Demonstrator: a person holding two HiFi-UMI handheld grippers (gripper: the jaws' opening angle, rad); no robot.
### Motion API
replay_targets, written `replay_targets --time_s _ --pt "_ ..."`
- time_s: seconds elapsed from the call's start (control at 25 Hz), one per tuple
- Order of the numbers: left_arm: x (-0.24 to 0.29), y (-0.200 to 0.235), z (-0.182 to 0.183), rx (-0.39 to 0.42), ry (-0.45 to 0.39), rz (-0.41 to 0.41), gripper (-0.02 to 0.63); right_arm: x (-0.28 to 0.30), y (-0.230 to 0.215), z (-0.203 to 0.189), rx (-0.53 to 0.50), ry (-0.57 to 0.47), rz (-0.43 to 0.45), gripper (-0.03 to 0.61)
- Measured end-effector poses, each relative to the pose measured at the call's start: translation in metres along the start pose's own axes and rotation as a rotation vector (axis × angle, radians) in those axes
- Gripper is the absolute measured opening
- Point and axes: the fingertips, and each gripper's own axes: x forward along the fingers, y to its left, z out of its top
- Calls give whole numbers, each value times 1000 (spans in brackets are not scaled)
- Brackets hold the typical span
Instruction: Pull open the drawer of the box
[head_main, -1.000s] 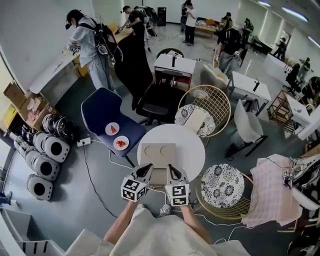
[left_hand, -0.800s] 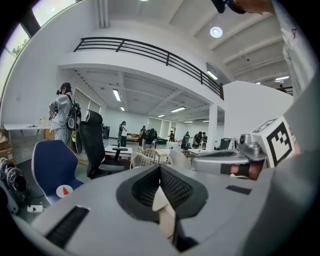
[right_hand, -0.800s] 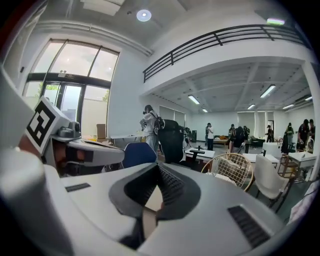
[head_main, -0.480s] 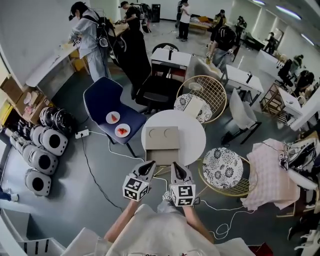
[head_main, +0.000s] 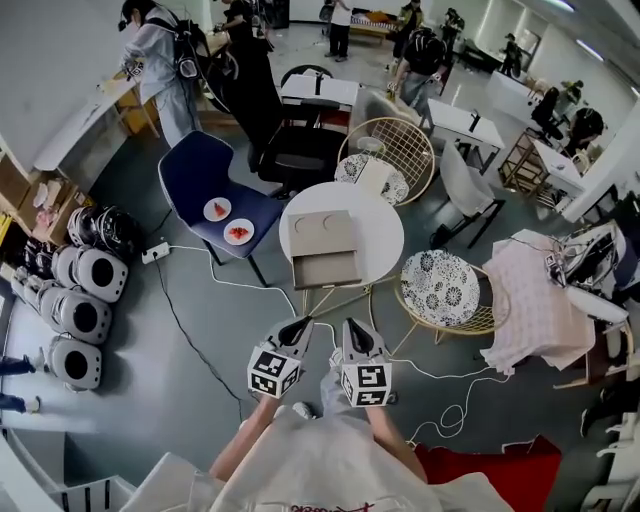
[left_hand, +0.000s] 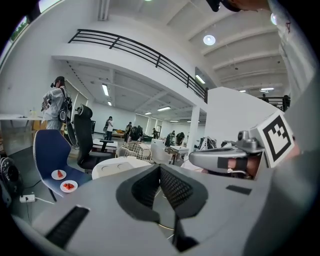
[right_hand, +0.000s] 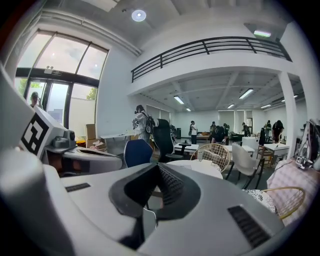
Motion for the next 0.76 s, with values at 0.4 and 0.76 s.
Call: replay_targets --time_s 0.4,0.76 --pt "-23 -25 -10 -7 11 -10 12 -37 10 -13 -1 19 -22 15" --pt "-18 -28 -15 -6 18 -18 11 -35 8 -16 -3 19 -22 15"
